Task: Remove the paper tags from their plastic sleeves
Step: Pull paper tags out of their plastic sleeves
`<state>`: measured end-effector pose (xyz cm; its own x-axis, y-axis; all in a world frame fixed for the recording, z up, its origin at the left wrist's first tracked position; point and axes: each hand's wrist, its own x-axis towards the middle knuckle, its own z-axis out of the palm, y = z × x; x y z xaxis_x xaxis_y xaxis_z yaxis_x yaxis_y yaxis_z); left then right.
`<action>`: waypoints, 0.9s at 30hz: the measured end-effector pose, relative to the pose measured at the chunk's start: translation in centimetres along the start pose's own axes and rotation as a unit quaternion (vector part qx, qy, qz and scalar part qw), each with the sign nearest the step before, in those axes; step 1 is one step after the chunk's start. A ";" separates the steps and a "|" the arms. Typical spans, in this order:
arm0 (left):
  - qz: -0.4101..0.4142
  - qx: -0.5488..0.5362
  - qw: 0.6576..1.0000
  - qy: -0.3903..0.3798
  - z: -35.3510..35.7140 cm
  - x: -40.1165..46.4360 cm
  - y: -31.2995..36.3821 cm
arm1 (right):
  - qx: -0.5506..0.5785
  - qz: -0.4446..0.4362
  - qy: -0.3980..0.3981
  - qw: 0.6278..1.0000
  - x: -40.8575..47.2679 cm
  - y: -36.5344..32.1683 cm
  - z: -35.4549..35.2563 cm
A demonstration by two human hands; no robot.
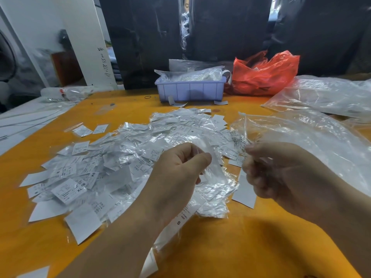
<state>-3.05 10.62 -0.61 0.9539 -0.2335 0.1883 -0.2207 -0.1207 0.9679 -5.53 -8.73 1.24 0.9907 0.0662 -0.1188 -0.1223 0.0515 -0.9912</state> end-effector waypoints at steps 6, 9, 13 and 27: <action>0.000 0.037 0.999 0.010 0.0 -0.1 0.1 | 0.003 0.018 -0.025 1.000 0.3 0.4 0.4; -0.001 0.067 0.998 0.015 -0.1 -0.2 0.2 | -0.049 0.008 -0.043 0.998 0.3 0.4 0.5; -0.004 0.074 0.997 -0.009 -0.1 -0.3 0.3 | -0.098 0.014 -0.073 0.992 0.2 0.4 0.6; 0.028 -0.006 0.996 -0.084 0.1 -0.5 1.0 | 0.003 0.008 -0.099 0.995 0.1 0.3 0.5</action>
<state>-3.77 10.53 0.26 0.8928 -0.3976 0.2119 -0.2682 -0.0912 0.9590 -5.49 -8.20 0.94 0.9577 0.2615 -0.1199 -0.1385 0.0541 -0.9889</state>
